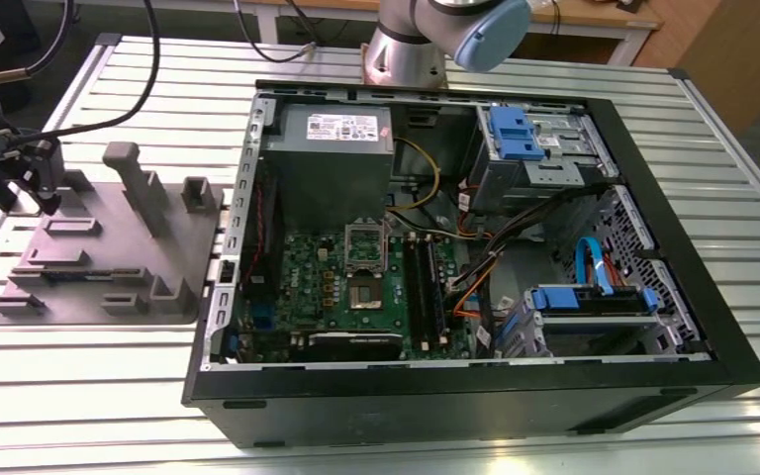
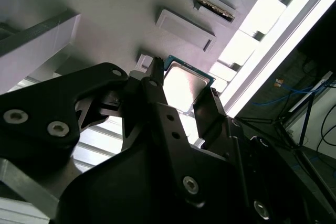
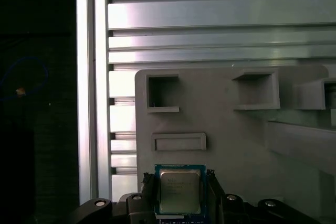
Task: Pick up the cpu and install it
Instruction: 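Pick up the cpu and move it towards the insertion slot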
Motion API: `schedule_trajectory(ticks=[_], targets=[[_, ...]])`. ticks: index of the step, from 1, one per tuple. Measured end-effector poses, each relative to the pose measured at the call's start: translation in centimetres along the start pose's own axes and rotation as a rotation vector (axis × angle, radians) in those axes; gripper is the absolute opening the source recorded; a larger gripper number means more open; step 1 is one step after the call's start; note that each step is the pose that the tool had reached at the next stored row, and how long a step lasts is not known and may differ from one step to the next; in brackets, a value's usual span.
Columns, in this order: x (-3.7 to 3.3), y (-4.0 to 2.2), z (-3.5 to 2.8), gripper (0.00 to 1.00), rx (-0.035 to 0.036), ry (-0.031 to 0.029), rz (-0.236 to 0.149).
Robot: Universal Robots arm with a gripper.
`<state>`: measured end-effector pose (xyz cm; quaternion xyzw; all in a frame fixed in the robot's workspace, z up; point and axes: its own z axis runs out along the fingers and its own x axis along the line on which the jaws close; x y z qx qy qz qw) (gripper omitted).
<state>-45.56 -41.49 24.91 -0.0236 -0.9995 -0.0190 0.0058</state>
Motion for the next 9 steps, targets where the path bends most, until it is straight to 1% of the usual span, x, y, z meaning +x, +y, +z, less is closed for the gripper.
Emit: schedule_trajectory(ticks=[4, 6, 9], targets=[[0.0, 0.0, -0.06, 0.47, 0.0, 0.0001, 0.0], [0.0, 0.02, -0.4, 0.47, -0.0001, 0.0, 0.0], [0.01, 0.02, -0.45, 0.47, 0.0, 0.0, 0.0]])
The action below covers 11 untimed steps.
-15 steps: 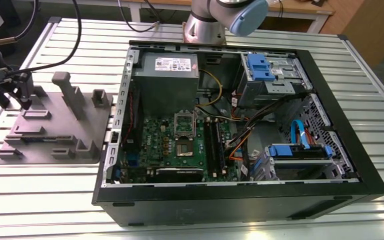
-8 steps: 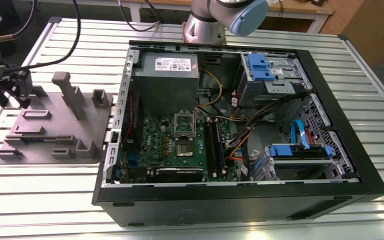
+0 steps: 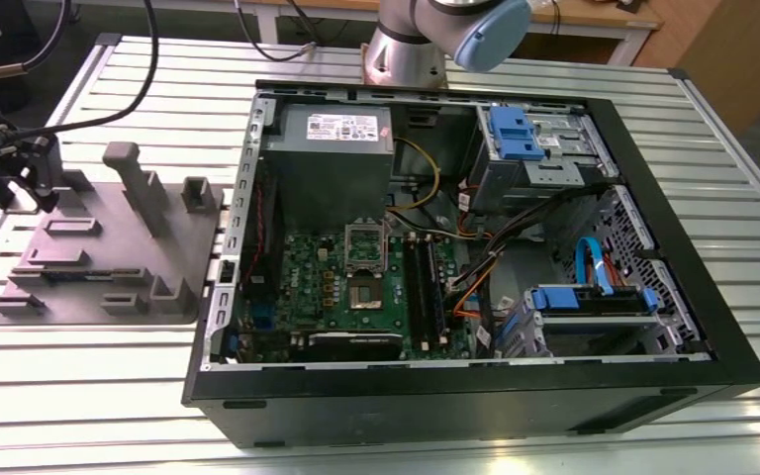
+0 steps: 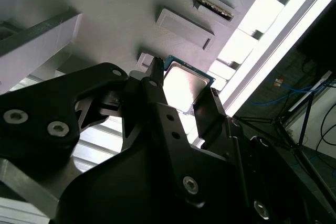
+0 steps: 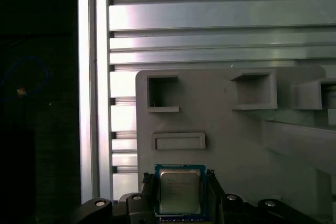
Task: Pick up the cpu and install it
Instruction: 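Pick up the cpu and move it towards the insertion slot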
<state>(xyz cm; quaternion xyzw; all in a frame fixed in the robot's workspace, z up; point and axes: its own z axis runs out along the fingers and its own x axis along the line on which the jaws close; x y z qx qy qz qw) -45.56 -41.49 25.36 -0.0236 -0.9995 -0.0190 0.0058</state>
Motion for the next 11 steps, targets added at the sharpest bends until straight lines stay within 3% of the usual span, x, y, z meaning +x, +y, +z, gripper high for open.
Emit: schedule_trajectory(ticks=[8, 11], targets=[[0.0, 0.01, -0.2, 0.47, 0.0, 0.0, 0.0], [0.01, 0.02, -0.54, 0.47, 0.0, -0.0001, 0.0]])
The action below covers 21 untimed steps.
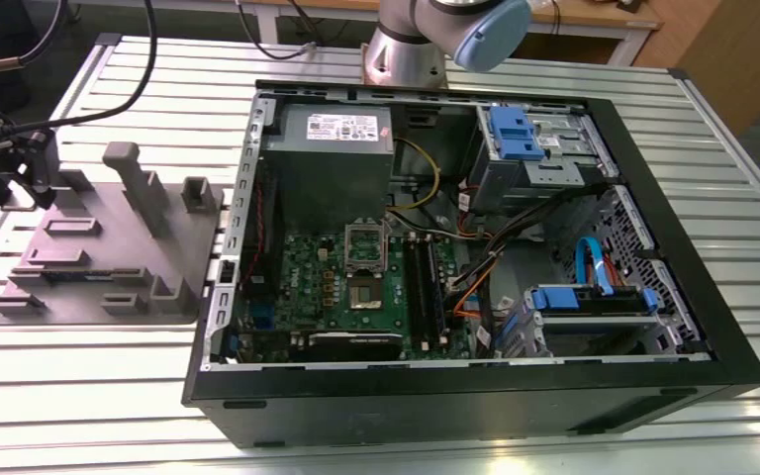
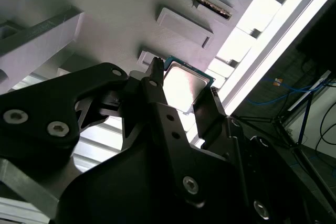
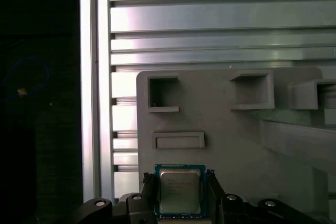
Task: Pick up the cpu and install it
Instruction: 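Pick up the cpu and move it towards the insertion slot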
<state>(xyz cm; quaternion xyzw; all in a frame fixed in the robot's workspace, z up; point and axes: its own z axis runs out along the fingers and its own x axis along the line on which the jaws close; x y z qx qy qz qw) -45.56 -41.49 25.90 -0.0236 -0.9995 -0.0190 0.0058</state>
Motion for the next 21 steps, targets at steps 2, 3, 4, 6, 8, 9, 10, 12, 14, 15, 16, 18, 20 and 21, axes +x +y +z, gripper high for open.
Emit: schedule_trajectory(ticks=[2, 3, 4, 6, 8, 9, 10, 12, 14, 15, 16, 18, 20, 21], targets=[[0.0, 0.0, -0.04, 0.47, 0.0, 0.0001, 0.0], [0.0, 0.0, -0.05, 0.47, 0.0, 0.0001, 0.0], [0.0, 0.0, -0.1, 0.47, 0.0, 0.0001, 0.0], [0.0, 0.0, -0.11, 0.47, -0.0001, 0.0, 0.0], [0.0, 0.0, -0.12, 0.47, 0.0, 0.0001, 0.0], [0.0, 0.0, -0.12, 0.47, 0.0, 0.0001, 0.0], [0.0, 0.0, -0.13, 0.47, 0.0, 0.0001, 0.0], [0.0, 0.0, -0.16, 0.47, 0.0, 0.0001, 0.0], [-0.02, 0.01, -0.16, 0.47, 0.0, 0.0002, 0.0], [-0.04, 0.01, -0.15, 0.47, 0.0, 0.0001, 0.0], [-0.09, 0.01, -0.16, 0.47, 0.0001, 0.0002, 0.0], [-0.19, 0.01, -0.16, 0.47, 0.0, 0.0001, 0.0], [-0.22, 0.02, -0.15, 0.47, 0.0, 0.0001, 0.0], [-0.24, 0.02, -0.15, 0.47, 0.0, 0.0001, 0.0]])
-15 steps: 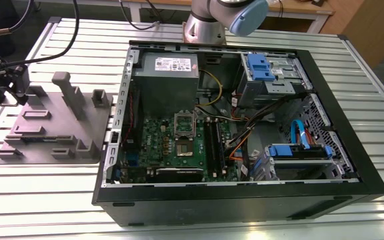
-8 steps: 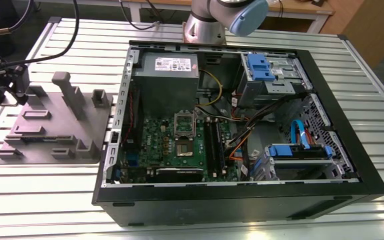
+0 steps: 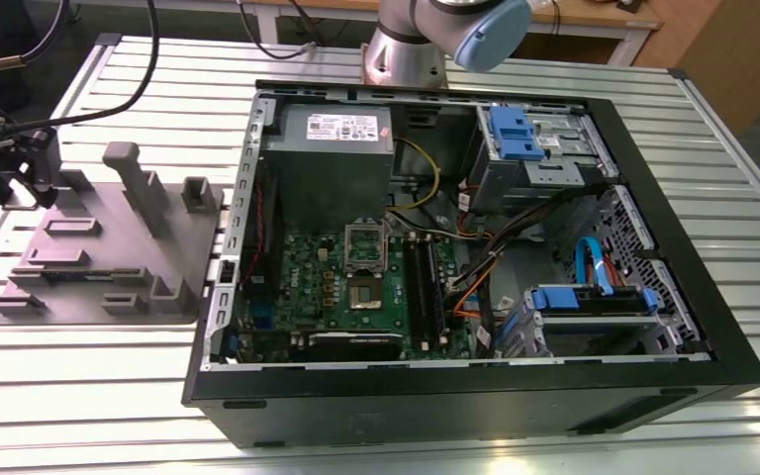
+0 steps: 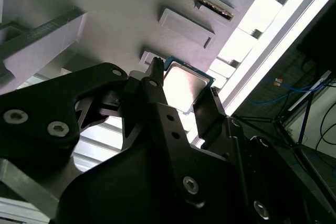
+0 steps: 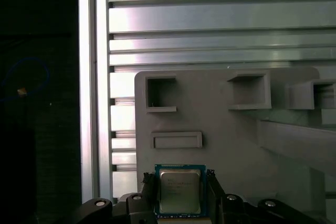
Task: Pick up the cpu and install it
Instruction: 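Pick up the cpu and move it towards the insertion slot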
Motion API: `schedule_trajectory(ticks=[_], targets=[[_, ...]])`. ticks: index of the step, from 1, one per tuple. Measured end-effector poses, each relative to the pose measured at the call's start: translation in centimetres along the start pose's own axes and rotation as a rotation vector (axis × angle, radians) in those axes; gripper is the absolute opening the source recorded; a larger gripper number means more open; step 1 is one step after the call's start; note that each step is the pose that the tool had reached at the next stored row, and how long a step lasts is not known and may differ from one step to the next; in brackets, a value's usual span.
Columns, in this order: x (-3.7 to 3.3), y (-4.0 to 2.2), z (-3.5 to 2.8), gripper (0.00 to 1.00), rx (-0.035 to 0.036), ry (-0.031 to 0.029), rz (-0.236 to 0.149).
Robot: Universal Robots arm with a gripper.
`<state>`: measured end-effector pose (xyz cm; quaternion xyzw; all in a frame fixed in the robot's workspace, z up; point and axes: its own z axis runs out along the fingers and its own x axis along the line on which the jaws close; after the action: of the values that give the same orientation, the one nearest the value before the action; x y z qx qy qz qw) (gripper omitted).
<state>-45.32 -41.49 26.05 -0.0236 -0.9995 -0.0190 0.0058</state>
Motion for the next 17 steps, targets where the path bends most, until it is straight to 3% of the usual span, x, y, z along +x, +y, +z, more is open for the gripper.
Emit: schedule_trajectory(ticks=[7, 17], targets=[[0.0, 0.01, -0.13, 0.47, 0.0001, 0.0001, 0.0], [0.01, 0.04, -0.89, 0.47, 0.0001, 0.0, 0.0]])
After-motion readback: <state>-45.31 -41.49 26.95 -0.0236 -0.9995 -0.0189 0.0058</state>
